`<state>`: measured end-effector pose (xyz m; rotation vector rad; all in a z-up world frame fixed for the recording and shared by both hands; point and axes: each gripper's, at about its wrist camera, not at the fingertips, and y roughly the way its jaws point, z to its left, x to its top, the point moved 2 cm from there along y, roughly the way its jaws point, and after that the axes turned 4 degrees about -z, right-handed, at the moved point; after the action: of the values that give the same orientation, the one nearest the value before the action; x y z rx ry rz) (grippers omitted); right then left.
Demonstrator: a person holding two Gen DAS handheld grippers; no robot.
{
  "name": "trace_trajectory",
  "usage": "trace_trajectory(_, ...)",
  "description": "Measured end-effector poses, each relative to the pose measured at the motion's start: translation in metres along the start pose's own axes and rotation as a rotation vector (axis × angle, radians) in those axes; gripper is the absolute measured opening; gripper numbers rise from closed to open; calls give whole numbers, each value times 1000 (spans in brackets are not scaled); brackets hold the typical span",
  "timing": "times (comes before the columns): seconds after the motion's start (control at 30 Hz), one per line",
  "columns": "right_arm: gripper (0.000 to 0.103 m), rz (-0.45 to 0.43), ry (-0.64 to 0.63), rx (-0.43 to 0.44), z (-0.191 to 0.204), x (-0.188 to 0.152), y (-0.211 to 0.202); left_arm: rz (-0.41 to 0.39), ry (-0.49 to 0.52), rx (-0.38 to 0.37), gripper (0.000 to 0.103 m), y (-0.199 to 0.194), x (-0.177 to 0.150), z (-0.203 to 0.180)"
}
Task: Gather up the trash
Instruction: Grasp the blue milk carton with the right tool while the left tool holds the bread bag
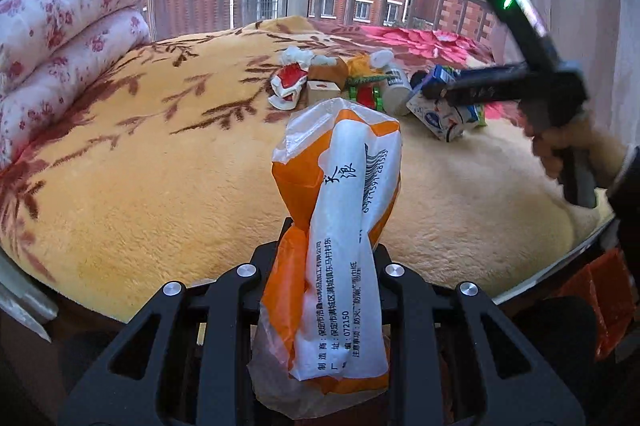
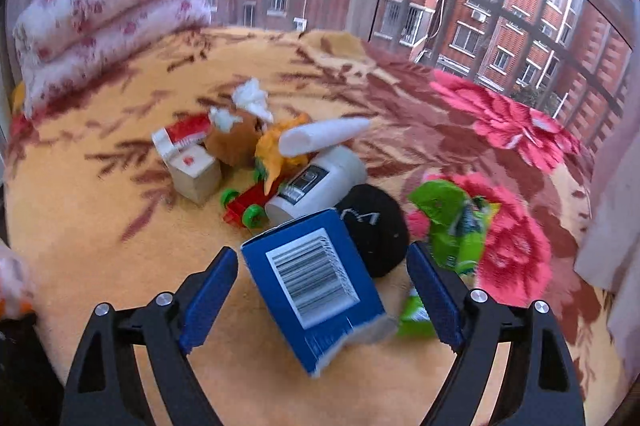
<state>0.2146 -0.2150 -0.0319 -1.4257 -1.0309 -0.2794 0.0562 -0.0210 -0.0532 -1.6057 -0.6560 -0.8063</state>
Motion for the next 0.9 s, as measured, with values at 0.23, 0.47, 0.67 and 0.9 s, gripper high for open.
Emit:
trace_trajectory(0.23,52,-6,-8,-53,21,-12,-9,0,-29,-17,25,-4,6,6)
trace_trajectory(0.47,52,-174,193,57,27,-31,-117,-29,-3,-46,25,-28,12,-6)
trace_trajectory(0.67,52,-211,316,109,57,-84,-188,-47,69,-76,25,-62,-2,-20)
trace_trajectory(0.9,53,-208,396,128,95,-149,-230,8,134,-113,25,-85,-36,-32)
